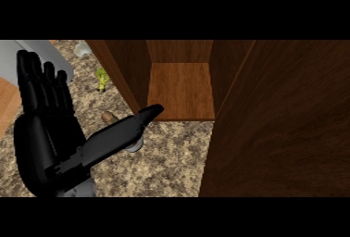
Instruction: Pick up the wine, place it into the cabinet and close the cabinet
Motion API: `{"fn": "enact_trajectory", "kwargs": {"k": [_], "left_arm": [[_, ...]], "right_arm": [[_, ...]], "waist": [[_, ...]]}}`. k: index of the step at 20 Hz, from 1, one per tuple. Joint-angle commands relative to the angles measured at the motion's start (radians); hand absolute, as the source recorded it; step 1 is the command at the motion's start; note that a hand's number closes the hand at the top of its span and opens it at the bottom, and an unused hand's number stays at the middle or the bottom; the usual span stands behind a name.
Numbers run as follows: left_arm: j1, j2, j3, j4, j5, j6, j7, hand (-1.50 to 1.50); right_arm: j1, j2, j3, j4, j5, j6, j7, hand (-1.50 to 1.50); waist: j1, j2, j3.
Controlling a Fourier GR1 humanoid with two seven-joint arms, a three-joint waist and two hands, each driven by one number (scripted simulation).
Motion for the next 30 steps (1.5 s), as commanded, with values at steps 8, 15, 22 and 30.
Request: {"fn": "enact_trajectory", "kwargs": {"k": [8, 15, 22, 30], "left_arm": [[0.125, 0.010, -0.006, 0.101, 0.175, 0.111, -0.207, -1.50], [0.180, 0.017, 0.016, 0.193, 0.287, 0.156, -0.378, -1.50], [0.260, 0.013, 0.028, 0.253, 0.407, 0.168, -0.528, -1.50], [0.409, 0.018, 0.067, 0.308, 0.623, 0.135, -0.824, -1.50]], "right_arm": [[-0.014, -0.068, 0.007, -0.126, 0.093, -0.038, 0.041, -1.50], [-0.068, -0.083, 0.062, -0.180, 0.150, -0.108, 0.156, -1.50], [-0.084, -0.120, 0.096, -0.206, 0.177, -0.153, 0.182, -1.50], [-0.115, -0.150, 0.097, -0.183, 0.167, -0.192, 0.178, -1.50]], "waist": [[-0.003, 0.004, 0.000], [-0.006, 0.001, -0.001], [-0.009, -0.001, -0.001], [-0.003, 0.000, -0.002]]}}
